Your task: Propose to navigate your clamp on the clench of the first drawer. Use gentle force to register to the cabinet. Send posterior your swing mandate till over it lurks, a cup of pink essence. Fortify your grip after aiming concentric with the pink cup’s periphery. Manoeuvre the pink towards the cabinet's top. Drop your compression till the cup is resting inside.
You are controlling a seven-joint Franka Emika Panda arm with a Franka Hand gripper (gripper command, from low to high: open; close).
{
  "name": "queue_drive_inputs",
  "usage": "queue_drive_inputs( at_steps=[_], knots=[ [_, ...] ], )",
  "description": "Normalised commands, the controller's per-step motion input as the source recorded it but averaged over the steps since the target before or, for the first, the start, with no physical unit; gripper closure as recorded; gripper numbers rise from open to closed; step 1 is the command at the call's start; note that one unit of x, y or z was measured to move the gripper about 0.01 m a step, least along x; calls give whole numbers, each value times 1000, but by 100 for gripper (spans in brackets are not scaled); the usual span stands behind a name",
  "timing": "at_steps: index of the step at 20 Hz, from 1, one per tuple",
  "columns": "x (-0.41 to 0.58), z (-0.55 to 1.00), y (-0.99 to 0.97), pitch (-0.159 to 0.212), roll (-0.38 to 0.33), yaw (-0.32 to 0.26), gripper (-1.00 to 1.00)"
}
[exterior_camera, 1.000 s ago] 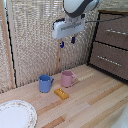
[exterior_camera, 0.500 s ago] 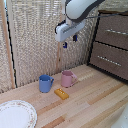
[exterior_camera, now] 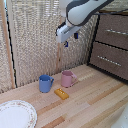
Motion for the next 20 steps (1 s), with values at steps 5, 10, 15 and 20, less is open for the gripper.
queue_drive_inputs(
  at_steps=[5, 10, 15, 20],
  knots=[
    [297, 146, -31, -3, -362, -2, -100],
    [197, 314, -3, -36, -307, 2, -100],
    [63, 406, 0, -4, -287, -14, -100],
    [0, 318, -34, 31, -319, -58, -100]
  ],
)
